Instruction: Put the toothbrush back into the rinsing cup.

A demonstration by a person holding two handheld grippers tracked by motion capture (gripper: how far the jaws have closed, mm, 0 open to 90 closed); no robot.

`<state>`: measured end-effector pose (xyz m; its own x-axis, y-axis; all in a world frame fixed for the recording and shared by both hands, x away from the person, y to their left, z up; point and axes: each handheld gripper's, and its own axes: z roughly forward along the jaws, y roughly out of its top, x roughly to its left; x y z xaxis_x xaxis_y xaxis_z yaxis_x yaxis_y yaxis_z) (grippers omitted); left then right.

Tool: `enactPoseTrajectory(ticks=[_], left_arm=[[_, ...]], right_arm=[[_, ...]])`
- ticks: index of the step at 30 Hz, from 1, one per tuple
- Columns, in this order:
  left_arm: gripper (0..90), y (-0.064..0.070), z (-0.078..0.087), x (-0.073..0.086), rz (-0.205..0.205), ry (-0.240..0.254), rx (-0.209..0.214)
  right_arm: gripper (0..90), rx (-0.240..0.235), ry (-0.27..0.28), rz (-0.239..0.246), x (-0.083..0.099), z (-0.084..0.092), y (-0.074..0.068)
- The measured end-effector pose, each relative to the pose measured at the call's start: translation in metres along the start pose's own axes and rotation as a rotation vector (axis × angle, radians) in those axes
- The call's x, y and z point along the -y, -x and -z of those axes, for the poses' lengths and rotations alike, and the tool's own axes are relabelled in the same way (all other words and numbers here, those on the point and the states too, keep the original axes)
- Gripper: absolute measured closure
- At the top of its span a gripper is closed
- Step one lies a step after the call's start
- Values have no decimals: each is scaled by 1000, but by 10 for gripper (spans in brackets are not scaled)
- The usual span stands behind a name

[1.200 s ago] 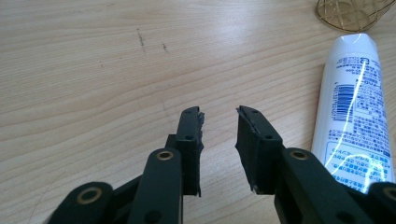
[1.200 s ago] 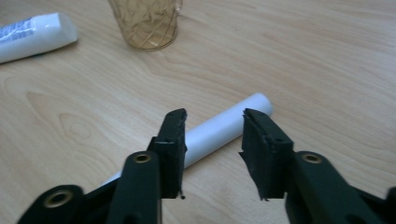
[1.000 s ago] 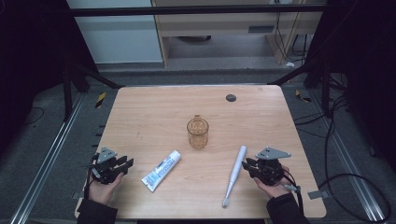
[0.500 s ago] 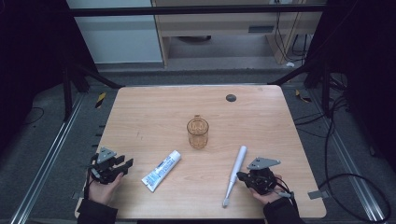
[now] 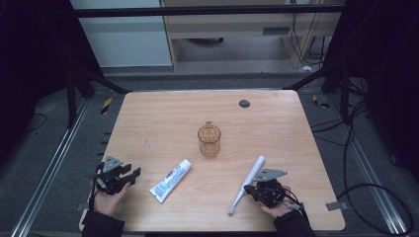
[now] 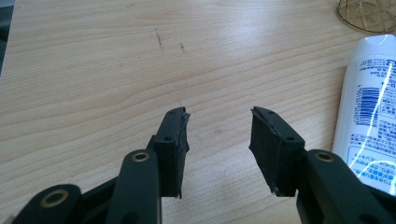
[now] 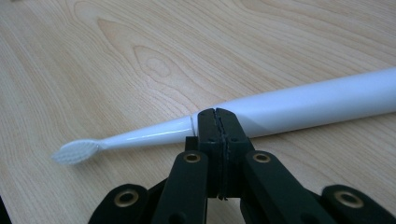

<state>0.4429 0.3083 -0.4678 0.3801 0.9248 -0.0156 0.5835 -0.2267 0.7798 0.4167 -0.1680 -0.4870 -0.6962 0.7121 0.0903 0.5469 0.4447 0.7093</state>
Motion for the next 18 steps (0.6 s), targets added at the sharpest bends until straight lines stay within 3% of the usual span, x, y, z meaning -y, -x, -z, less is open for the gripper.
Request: enactPoseTrajectory(ticks=[13, 18], left_arm=[[546, 0, 0, 0, -6, 0, -6], [530, 0, -1, 0, -4, 2, -14]], right_arm=[[895, -37, 20, -1, -7, -5, -2], [897, 2, 65, -21, -14, 4, 6]])
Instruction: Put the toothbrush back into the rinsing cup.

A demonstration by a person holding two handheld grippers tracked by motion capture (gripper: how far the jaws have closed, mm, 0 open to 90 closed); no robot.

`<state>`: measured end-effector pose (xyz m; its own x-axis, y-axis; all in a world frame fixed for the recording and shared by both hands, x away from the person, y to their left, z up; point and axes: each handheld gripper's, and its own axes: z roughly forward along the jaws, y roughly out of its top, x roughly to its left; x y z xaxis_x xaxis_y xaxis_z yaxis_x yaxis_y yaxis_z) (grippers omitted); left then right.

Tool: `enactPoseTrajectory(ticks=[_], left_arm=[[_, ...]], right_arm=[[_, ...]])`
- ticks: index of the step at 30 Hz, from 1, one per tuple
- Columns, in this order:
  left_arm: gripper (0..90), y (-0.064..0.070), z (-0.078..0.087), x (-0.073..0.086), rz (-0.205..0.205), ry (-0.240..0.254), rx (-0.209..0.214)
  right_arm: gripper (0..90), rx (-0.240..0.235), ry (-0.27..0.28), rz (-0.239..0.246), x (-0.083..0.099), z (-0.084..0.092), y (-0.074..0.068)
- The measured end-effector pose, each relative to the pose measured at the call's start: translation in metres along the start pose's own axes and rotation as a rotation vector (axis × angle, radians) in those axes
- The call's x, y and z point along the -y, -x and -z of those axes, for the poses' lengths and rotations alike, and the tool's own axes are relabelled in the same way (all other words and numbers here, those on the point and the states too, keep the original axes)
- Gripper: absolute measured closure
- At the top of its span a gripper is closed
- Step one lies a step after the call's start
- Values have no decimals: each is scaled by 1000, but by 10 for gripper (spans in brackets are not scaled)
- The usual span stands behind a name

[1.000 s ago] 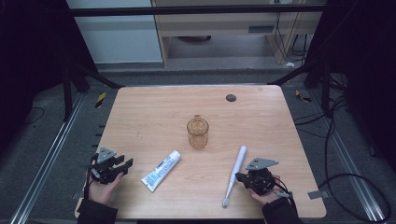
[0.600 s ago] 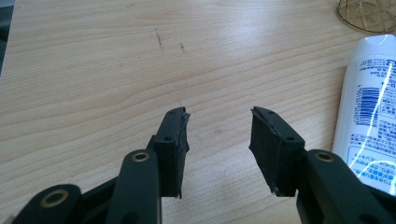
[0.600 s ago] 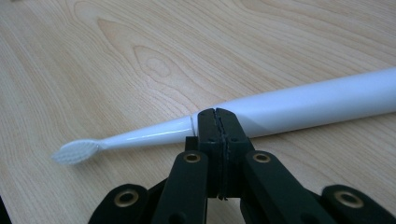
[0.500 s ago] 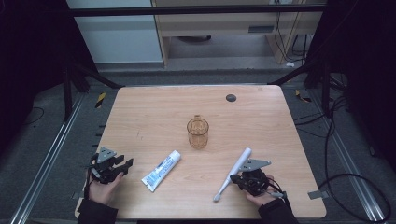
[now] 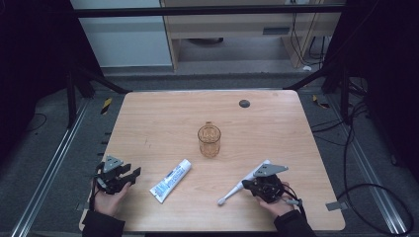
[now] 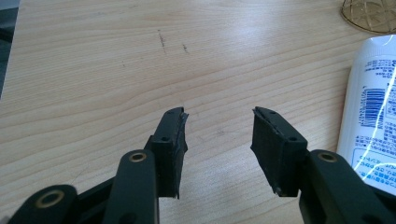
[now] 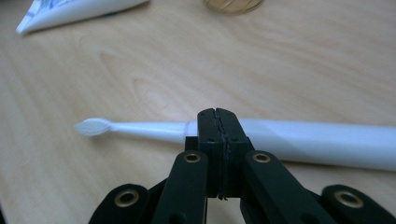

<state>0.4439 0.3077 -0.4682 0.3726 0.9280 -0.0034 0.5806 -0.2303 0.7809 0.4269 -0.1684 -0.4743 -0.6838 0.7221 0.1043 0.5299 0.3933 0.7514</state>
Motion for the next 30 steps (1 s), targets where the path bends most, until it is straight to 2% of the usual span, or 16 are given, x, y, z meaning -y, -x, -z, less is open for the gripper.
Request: enactPoseTrajectory(ticks=[3, 7, 11, 16, 21, 23, 30], left_arm=[[515, 0, 0, 0, 0, 2, -6], [496, -2, -1, 0, 3, 0, -11], [484, -2, -1, 0, 9, 2, -13], [477, -1, -2, 0, 7, 1, -15], [476, -2, -3, 0, 6, 2, -17], [475, -3, -3, 0, 5, 0, -17], [474, -1, -3, 0, 2, 2, -19]], right_arm=[[898, 48, 39, -26, -7, 7, 12], [900, 138, 86, -63, -12, 14, 34], [900, 200, 106, -126, -13, 18, 57], [900, 229, 99, -157, -17, 10, 77], [900, 241, 52, -175, -17, -4, 92], [900, 243, 29, -173, -15, -6, 94], [900, 245, 3, -157, -14, -10, 93]])
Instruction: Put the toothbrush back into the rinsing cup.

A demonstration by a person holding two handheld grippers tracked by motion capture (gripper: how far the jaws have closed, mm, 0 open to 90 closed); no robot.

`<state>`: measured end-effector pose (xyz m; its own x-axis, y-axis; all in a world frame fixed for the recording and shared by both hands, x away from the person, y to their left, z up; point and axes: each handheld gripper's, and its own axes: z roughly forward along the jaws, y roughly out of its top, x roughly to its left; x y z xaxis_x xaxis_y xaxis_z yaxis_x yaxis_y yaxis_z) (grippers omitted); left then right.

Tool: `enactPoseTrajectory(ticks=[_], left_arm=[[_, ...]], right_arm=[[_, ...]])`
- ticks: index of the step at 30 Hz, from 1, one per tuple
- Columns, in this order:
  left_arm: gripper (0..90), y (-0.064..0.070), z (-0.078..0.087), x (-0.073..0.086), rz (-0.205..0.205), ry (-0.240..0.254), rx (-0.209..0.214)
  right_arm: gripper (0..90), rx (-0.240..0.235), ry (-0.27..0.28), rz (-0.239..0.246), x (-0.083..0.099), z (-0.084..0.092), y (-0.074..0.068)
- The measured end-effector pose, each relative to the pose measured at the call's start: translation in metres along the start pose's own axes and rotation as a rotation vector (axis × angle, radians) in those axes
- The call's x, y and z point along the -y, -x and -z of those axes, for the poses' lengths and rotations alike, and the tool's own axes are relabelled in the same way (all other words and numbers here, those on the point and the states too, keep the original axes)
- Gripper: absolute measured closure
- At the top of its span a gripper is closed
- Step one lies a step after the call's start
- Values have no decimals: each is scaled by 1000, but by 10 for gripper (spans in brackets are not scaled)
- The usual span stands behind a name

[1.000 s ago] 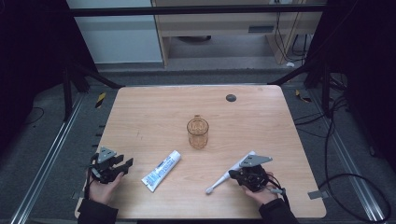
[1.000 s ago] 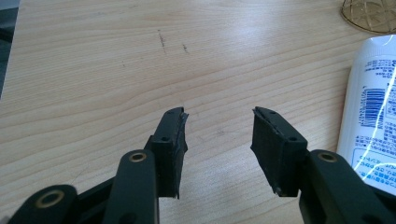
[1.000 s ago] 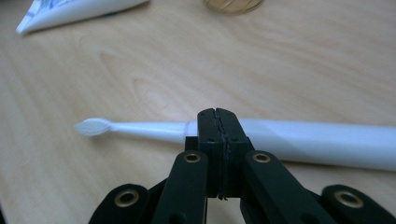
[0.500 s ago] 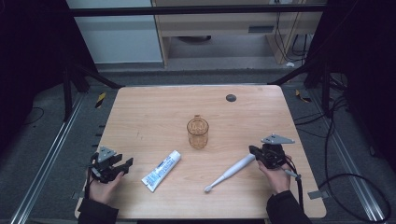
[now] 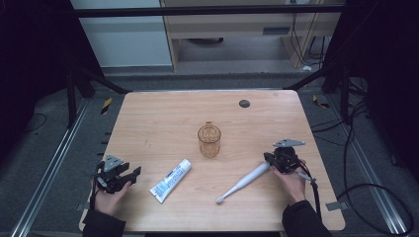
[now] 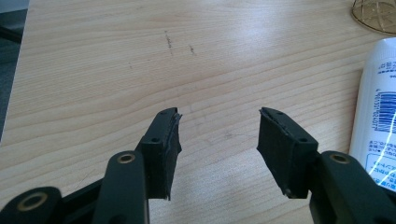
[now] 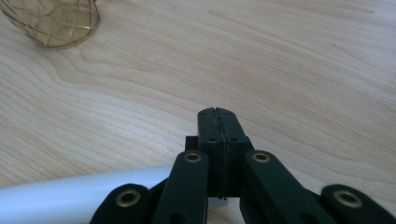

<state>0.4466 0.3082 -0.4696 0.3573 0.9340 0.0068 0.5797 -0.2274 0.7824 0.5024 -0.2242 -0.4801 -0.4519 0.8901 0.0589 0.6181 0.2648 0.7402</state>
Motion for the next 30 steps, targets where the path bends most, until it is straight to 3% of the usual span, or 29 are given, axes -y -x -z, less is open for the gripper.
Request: enactPoseTrajectory(ticks=[17, 30], left_arm=[[473, -1, 1, 1, 3, 4, 2], [471, -1, 2, 1, 5, 3, 0]], right_arm=[[898, 14, -33, 22, 11, 8, -4], [894, -12, -49, 39, 21, 21, -11]])
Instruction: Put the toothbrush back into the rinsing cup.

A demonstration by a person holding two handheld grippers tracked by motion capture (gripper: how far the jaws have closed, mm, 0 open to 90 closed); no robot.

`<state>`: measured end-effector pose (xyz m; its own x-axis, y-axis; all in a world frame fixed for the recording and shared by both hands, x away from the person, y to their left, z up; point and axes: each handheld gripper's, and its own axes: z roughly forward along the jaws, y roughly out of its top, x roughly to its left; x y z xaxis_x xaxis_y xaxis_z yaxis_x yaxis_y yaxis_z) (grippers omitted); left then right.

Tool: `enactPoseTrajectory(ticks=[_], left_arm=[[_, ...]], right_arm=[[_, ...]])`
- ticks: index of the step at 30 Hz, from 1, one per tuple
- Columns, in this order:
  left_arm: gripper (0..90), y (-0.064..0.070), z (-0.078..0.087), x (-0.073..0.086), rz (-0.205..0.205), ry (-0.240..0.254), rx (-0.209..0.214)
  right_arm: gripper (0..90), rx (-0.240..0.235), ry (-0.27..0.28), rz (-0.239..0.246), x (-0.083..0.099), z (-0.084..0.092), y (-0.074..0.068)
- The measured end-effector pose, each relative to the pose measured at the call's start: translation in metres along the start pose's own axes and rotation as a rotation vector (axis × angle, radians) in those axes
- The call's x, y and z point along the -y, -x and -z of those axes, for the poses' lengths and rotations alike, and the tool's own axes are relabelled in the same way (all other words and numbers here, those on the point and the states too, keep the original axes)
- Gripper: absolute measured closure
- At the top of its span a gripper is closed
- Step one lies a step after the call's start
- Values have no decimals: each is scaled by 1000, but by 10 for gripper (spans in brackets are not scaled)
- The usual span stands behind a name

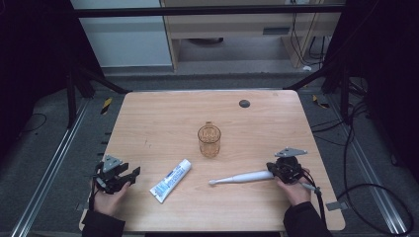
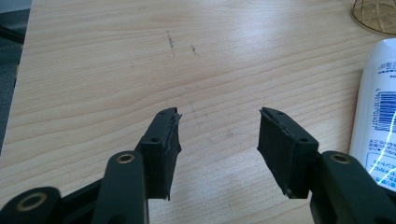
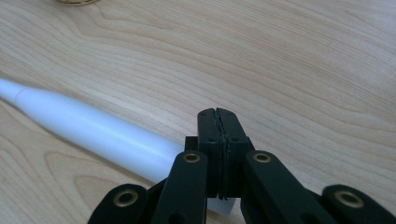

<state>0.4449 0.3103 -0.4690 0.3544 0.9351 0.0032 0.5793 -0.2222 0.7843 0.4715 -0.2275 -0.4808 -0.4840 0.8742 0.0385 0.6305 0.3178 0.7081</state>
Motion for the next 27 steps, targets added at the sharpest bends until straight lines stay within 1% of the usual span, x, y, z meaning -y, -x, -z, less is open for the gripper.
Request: enactPoseTrajectory(ticks=[1, 2, 3, 5, 6, 10, 12, 16, 27], left_arm=[[471, 0, 0, 0, 0, 0, 0], [471, 0, 0, 0, 0, 0, -1], [471, 0, 0, 0, 0, 3, -1], [471, 0, 0, 0, 0, 3, -2], [471, 0, 1, 0, 3, 3, -2], [471, -1, 1, 0, 1, 1, -3], [471, -1, 1, 0, 3, 4, -5], [471, -1, 2, 0, 2, 6, -6], [471, -1, 2, 0, 2, 7, -8]], right_arm=[[893, -2, 4, 7, 0, 1, -1], [892, -7, 3, 1, 1, 3, -2], [892, -5, 2, 11, 1, 4, -3], [892, -5, 1, 15, 3, 5, -5], [891, -13, 0, 14, 3, 6, -6], [889, -9, -1, 22, 5, 8, -8], [889, -14, -2, 15, 6, 9, -8], [889, -19, 0, 17, 7, 10, -10], [889, -22, -2, 33, 13, 17, -17]])
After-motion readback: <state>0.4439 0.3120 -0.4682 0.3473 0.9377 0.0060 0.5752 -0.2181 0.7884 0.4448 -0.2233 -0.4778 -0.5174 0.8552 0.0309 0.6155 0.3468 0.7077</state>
